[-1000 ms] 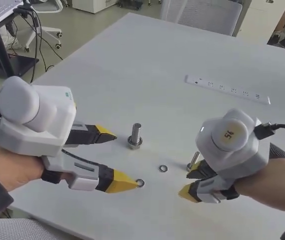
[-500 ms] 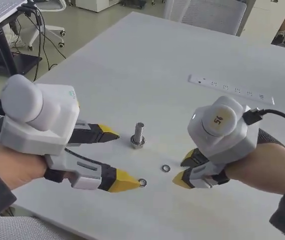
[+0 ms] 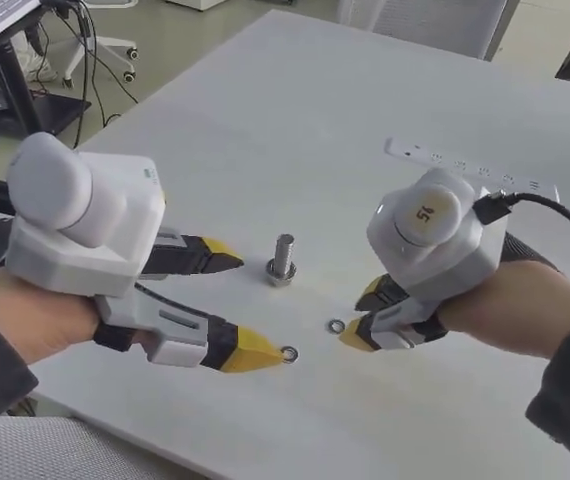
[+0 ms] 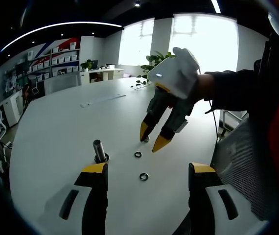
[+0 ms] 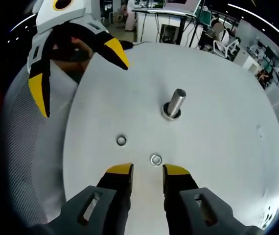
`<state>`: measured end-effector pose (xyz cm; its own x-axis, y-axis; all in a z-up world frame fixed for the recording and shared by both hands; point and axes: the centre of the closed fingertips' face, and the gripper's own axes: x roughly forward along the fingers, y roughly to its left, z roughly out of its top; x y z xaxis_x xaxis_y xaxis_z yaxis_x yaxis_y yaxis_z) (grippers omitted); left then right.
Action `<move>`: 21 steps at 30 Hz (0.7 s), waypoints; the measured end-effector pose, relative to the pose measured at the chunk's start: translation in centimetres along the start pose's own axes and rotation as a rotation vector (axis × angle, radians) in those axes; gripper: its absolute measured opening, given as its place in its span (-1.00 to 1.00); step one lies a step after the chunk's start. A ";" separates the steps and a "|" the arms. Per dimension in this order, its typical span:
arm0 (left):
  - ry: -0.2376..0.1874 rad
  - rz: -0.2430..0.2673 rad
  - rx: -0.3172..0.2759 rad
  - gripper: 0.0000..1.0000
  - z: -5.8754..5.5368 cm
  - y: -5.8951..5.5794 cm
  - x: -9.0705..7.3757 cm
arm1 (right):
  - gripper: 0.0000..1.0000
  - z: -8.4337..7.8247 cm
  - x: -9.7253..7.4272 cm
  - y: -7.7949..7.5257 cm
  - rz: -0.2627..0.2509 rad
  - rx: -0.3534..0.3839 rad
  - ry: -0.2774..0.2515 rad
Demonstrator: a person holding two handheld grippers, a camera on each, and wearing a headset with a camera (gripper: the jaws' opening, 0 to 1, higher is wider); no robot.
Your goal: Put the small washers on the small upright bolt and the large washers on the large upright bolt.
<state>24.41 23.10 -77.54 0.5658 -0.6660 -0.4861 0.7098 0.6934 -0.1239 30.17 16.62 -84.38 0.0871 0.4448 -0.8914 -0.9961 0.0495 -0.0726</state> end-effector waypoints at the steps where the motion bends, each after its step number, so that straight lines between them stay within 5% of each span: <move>1: 0.000 0.000 0.000 0.32 0.0 0.0 0.0 | -0.48 0.0 0.2 -0.1 0.000 -0.004 0.003; 21: -0.002 -0.003 -0.002 0.31 0.0 -0.2 0.0 | -0.55 -0.6 3.0 -1.1 0.032 -0.009 0.078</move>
<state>24.30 22.97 -77.52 0.5646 -0.6686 -0.4839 0.7105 0.6921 -0.1273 31.48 17.35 -87.19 0.0539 0.3747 -0.9256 -0.9985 0.0275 -0.0470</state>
